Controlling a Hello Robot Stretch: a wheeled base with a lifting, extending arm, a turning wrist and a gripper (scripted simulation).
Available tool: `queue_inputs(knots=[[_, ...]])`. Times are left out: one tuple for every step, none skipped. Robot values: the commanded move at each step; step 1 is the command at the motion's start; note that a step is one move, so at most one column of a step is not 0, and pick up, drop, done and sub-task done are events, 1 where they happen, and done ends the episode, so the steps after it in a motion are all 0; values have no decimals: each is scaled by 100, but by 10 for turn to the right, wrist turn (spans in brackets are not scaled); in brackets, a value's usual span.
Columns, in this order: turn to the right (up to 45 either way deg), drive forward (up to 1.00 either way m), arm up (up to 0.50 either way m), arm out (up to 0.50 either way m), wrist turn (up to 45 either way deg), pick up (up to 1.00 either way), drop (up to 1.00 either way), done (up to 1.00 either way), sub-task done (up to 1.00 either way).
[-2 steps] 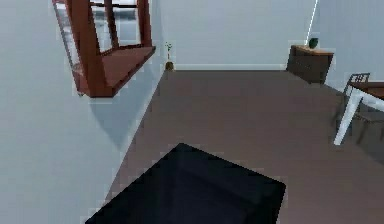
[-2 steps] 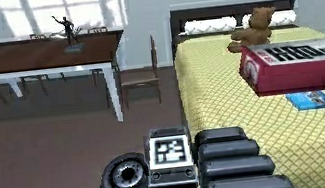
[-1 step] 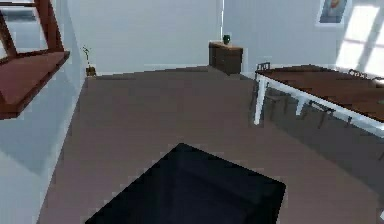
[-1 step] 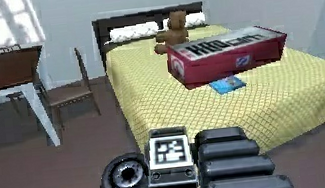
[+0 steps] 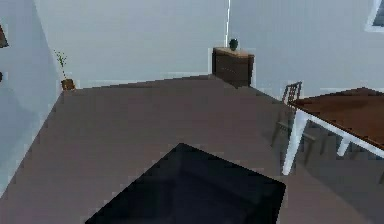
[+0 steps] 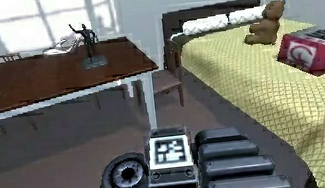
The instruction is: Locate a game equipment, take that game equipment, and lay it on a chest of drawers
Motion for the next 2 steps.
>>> queue_inputs(knots=[[0, 100, 0, 0, 0, 0, 0, 0, 0], [30, 0, 0, 0, 0, 0, 0, 0, 0]])
